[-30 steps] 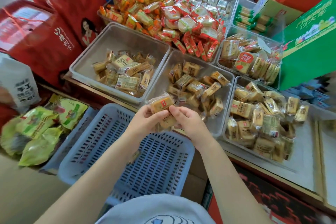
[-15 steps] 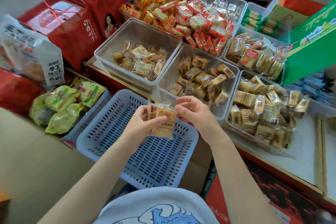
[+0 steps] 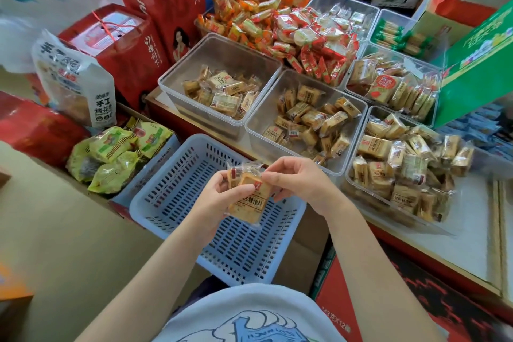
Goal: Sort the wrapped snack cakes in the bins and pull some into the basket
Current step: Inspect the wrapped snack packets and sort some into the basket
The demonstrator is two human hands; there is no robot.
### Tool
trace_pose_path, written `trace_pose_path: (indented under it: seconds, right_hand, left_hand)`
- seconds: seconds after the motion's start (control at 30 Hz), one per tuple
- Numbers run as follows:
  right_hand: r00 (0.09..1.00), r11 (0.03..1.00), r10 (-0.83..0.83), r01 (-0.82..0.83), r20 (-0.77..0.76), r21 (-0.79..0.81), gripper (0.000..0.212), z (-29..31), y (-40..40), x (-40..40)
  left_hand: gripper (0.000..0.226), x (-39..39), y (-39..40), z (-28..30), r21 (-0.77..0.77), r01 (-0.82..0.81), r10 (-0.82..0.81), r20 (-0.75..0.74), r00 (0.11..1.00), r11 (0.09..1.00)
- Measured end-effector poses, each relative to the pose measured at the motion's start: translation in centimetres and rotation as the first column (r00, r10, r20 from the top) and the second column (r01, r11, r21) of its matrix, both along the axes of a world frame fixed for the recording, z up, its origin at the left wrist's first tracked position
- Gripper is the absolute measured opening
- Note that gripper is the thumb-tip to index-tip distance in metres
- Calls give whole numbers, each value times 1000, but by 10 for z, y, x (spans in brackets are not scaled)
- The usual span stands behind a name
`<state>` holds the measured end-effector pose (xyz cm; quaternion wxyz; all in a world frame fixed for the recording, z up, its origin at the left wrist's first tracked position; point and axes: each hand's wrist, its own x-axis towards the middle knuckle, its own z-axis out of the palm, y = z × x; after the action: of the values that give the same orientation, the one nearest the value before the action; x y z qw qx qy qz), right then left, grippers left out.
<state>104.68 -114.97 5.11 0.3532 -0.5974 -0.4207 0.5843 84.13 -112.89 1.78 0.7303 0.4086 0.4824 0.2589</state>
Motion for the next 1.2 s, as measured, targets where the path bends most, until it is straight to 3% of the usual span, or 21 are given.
trace_pose_path:
  seconds: [0.2,0.47,0.57,0.73,0.9,1.03,1.2]
  right_hand:
    - [971,991,-43,11,236,137,9,-2,4,-25]
    - [996,994,-3,-6,84,107,11,2,1,-29]
    - [999,993,11,-16,48,113,9,4,1,-29]
    - [992,986,25,-45,122,163,9,2,-2,-31]
    - [982,988,-10,-20,188,153,9,-2,-7,-37]
    - [973,986,-135,112,188,127,13,-7,-10,-38]
    - [990,996,-93,94,108,4,17,-3,-8,-33]
  left_hand:
    - [69,-9,1,6,-10,-42,42,-11,999,999]
    - [90,-17,2,27,96,-22,22,6,1000,995]
    - [71,-16,4,30,114,59,-60,8,998,992]
    - [23,-7,-1,33,120,127,-116,-93,989,985]
    - [17,2,-2,27,-11,-30,28,-123,992,999]
    - [16,4,-1,24,36,-67,71,-140,988,997]
    - [14,1,0,24,56,-140,144,-77,987,989]
